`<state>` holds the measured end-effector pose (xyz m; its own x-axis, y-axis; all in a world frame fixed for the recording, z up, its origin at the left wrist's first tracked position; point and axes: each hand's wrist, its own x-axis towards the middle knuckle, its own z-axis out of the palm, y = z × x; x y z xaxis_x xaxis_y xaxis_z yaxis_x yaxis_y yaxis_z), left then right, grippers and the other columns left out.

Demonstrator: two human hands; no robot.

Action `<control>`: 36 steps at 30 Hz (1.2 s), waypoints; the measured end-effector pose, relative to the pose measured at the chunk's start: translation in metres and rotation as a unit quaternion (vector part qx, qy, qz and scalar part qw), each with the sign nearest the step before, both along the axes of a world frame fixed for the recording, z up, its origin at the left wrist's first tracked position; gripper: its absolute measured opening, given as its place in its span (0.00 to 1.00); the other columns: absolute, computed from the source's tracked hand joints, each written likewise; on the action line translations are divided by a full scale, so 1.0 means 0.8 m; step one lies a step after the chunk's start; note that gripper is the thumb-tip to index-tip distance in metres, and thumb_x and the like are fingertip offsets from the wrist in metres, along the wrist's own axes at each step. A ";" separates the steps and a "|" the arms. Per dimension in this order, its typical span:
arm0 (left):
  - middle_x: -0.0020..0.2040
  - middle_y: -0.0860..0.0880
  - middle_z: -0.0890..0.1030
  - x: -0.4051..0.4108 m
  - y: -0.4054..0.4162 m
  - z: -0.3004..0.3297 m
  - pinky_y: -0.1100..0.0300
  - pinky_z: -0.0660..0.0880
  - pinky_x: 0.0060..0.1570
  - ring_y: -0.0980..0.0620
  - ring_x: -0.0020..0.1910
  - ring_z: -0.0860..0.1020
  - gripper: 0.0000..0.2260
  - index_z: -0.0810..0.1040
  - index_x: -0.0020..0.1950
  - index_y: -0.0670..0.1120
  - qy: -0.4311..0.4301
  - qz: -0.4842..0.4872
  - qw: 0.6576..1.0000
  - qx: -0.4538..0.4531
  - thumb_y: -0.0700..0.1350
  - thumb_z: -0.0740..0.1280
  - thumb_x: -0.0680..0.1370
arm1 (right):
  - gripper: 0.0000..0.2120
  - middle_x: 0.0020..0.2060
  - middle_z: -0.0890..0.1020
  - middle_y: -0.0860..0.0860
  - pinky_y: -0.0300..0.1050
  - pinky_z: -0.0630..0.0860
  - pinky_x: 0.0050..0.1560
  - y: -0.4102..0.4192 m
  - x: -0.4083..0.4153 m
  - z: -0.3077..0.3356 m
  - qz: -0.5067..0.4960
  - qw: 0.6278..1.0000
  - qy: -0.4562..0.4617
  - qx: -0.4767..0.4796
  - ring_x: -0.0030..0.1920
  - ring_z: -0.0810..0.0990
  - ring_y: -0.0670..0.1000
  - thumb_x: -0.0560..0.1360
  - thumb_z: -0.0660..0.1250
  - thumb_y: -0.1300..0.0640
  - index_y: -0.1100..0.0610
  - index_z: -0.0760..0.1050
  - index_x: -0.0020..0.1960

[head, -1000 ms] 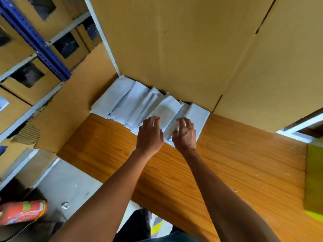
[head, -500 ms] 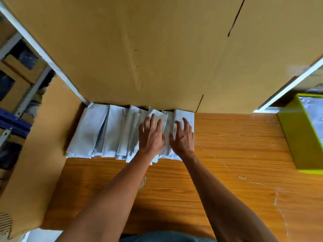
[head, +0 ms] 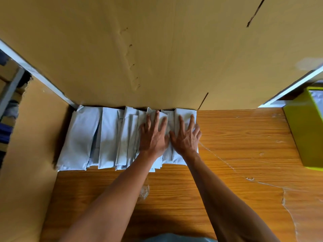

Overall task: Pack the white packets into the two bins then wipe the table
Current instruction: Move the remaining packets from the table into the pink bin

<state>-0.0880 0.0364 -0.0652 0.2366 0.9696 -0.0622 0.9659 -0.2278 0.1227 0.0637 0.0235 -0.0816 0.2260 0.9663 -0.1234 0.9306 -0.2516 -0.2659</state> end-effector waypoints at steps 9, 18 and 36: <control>0.87 0.46 0.46 0.001 0.000 0.002 0.34 0.57 0.78 0.36 0.85 0.48 0.37 0.54 0.87 0.52 -0.031 -0.006 0.999 0.000 0.61 0.64 0.81 | 0.39 0.84 0.50 0.58 0.61 0.69 0.58 0.001 -0.003 0.022 -0.005 0.999 0.035 0.031 0.65 0.67 0.65 0.72 0.68 0.47 0.44 0.60 0.81; 0.87 0.45 0.51 -0.001 -0.015 0.014 0.35 0.67 0.74 0.38 0.85 0.53 0.37 0.57 0.86 0.50 -0.067 -0.003 0.998 0.020 0.59 0.64 0.80 | 0.42 0.83 0.54 0.58 0.57 0.71 0.56 -0.015 0.004 0.035 0.011 0.998 0.026 0.047 0.65 0.73 0.64 0.70 0.71 0.39 0.48 0.62 0.80; 0.86 0.46 0.57 0.067 -0.089 0.096 0.38 0.71 0.71 0.43 0.84 0.56 0.33 0.63 0.84 0.48 -0.238 0.015 0.970 0.052 0.56 0.65 0.80 | 0.39 0.83 0.59 0.54 0.62 0.70 0.62 -0.116 0.075 0.131 -0.035 0.991 0.013 0.131 0.74 0.69 0.62 0.71 0.68 0.38 0.47 0.64 0.80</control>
